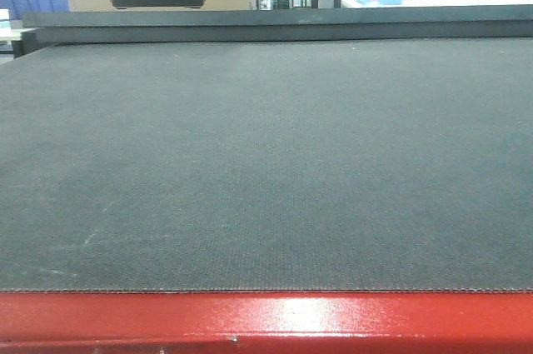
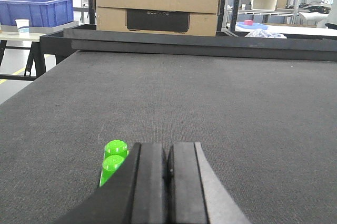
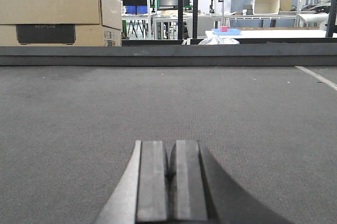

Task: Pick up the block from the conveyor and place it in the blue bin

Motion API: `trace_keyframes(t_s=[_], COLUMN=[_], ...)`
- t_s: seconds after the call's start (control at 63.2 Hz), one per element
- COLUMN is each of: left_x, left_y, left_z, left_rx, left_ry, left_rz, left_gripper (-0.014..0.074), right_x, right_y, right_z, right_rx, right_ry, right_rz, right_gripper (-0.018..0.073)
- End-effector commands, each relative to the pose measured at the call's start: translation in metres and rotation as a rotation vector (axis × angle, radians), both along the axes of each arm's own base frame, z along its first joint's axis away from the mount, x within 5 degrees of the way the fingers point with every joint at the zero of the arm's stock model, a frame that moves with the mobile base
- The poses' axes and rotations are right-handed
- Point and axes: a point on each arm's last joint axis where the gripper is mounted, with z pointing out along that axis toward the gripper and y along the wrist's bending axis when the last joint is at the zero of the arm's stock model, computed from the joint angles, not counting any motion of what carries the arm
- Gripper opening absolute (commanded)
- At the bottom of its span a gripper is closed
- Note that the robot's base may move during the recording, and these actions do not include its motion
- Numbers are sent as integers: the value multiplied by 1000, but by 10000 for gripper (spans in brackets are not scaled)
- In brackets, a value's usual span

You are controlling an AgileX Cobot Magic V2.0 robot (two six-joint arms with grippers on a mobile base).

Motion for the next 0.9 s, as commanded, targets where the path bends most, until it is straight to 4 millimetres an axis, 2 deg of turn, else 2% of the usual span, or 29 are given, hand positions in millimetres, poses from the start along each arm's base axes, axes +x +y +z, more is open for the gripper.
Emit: trace_keyframes(t_s=[0.0,0.885], left_x=[-1,-2], left_y=[0,0], left_z=[2,12], left_rx=[-5,-18], left_ry=[-19,-122], left_rz=[-5,-3], left_gripper=[-111,-111], right_x=[0,0], right_y=[-1,-1], right_z=[2,2], right_rx=[-6,-6], right_ry=[-21,-21], right_rz=[-9,-9], right_gripper=[-168,-168])
